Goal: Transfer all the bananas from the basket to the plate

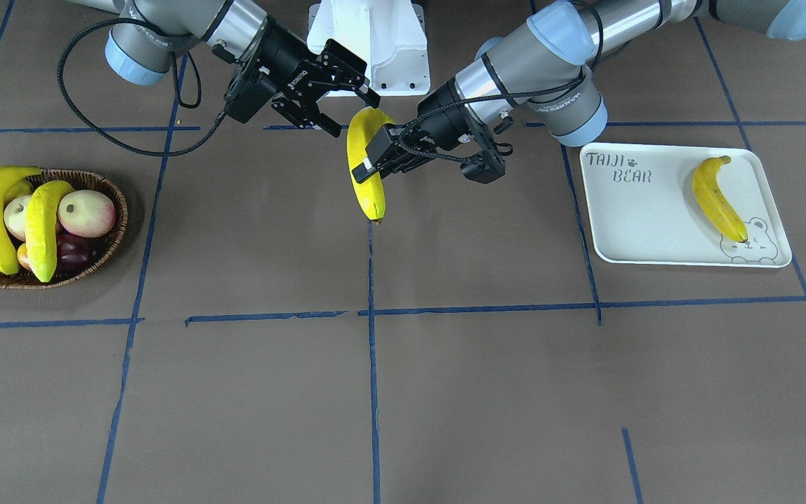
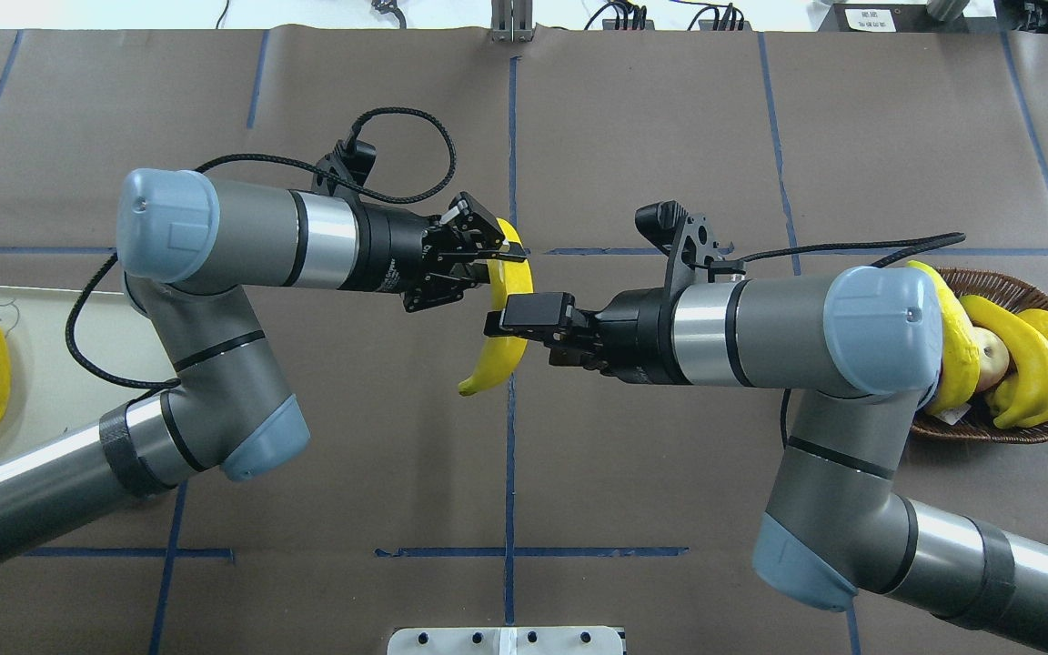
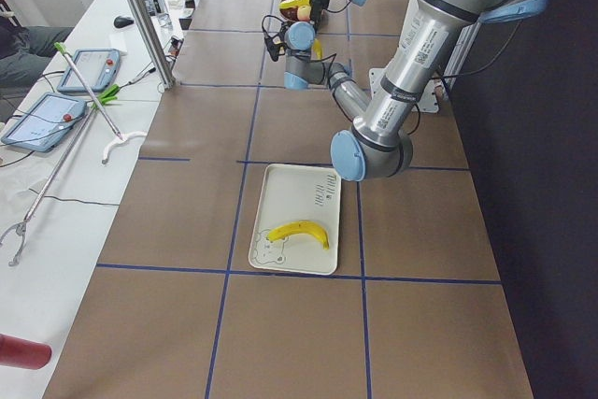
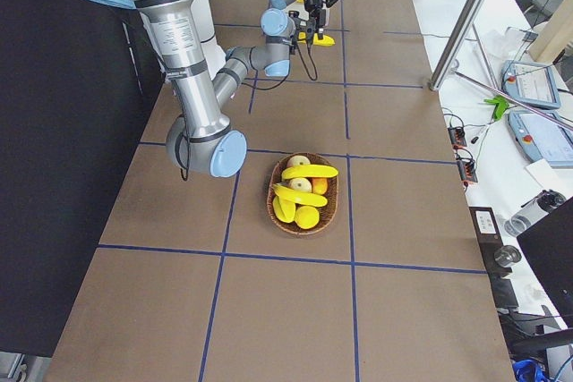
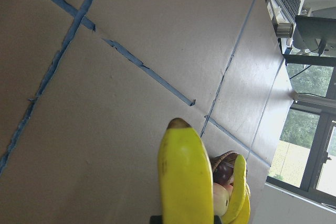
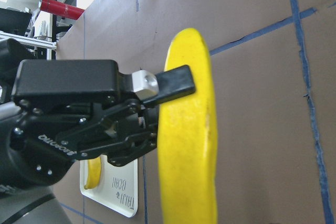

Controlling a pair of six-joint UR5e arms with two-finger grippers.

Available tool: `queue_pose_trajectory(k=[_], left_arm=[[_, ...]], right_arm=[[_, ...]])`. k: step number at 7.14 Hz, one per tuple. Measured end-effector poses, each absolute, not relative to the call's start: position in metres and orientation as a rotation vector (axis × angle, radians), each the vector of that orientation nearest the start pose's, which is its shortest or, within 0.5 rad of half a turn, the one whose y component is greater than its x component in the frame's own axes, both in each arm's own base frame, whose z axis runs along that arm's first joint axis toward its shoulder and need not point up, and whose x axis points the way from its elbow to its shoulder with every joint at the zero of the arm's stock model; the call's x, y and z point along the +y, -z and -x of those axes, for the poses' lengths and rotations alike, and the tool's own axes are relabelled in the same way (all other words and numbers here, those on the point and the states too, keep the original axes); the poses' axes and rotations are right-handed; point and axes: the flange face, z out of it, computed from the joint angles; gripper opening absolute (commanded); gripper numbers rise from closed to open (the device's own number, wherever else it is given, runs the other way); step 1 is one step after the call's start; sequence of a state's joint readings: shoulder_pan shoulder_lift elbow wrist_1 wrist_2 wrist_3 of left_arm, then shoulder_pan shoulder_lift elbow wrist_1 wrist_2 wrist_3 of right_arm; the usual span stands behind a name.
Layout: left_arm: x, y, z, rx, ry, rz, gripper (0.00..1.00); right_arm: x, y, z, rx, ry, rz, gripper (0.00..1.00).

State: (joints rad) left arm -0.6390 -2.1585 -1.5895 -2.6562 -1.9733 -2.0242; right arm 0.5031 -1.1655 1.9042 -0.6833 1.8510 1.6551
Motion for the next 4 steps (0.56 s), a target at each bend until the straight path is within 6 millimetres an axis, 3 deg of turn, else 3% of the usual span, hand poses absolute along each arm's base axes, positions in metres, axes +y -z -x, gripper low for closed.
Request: queue_pose_trajectory(k=[1, 2, 3, 4], left_arm=[[-0.470, -0.204, -0.433, 1.663, 0.470, 0.131, 0.00], [-0.485, -0.240, -0.397, 1.614, 0.447, 0.089, 0.00], [-0.490, -0.284, -0.355, 1.559, 0.422, 0.027, 0.00], [-0.479, -0.338, -0.315, 1.486, 0.381, -0.046, 0.00]], right_arm=[[-0.368, -0.192, 0.410, -1.608, -0.227, -0.122, 1.00], [-0.388, -0.206, 0.383, -1.576, -0.229, -0.121, 1.00], [-0.407, -0.225, 0.351, -1.536, -0.213, -0.127, 1.00], [-0.422, -0.254, 0.318, -1.486, -0.180, -0.144, 1.00]])
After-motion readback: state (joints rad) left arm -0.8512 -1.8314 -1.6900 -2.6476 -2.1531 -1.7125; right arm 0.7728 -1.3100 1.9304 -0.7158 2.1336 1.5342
